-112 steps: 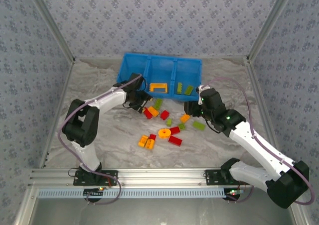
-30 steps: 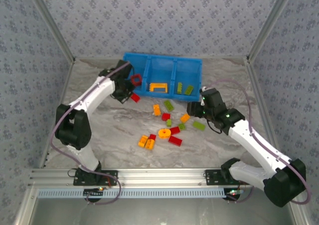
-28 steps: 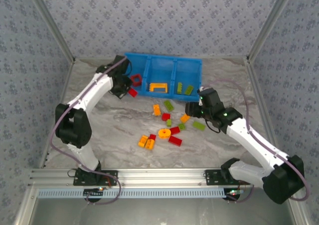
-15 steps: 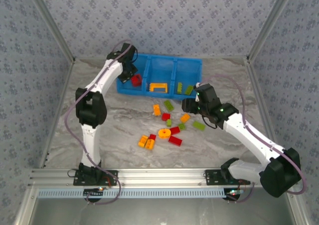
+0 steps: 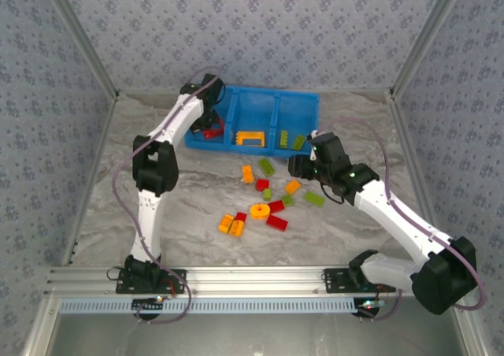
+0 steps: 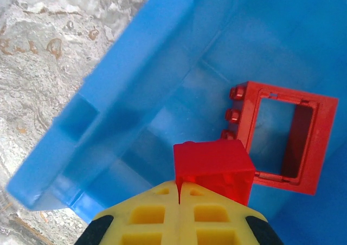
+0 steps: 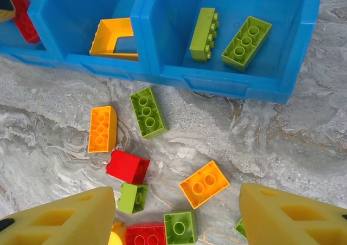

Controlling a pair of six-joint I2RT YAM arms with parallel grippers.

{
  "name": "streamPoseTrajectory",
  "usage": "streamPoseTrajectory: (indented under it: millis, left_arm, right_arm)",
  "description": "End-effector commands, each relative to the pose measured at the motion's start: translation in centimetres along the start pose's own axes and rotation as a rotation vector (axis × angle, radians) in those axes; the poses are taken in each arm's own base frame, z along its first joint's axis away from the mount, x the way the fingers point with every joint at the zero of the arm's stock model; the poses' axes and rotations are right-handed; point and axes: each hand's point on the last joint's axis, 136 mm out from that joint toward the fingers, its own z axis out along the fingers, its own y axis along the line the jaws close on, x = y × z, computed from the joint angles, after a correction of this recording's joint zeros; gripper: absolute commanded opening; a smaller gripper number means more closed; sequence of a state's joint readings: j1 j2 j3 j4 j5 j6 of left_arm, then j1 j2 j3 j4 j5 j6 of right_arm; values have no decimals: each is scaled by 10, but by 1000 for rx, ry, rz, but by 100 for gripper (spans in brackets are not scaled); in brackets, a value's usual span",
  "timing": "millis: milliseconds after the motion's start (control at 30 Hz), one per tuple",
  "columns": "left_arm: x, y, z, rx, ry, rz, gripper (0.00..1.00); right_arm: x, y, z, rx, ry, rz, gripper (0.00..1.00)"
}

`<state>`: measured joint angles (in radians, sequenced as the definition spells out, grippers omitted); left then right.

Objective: Sort the legos into containers by color

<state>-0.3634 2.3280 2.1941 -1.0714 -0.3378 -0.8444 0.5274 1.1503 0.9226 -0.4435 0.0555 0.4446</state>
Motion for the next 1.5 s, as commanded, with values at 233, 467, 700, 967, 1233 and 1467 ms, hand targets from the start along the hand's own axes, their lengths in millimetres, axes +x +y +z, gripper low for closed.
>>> streamPoseTrajectory:
  millis: [233, 467, 700, 967, 1233, 1467]
  left_arm:
    - [8, -2, -1, -13, 22, 63, 19]
    - [1, -12, -34, 68, 0, 49, 42]
    - [1, -22, -99, 204, -52, 58, 54]
    - [78, -12, -157, 459, 13, 169, 68]
    - [123, 46, -162, 464, 69, 168, 69]
    - [124, 49, -165, 468, 66, 138, 69]
  right_arm:
    - [32, -48, -11, 189, 133, 42, 69]
    - [53, -68, -19, 259, 231, 109, 69]
    - [87, -90, -13, 375, 376, 179, 67]
    - [115, -82, 9, 405, 617, 18, 80]
    - [125, -81, 27, 418, 730, 147, 92]
    - [119, -81, 50, 453, 609, 518, 94]
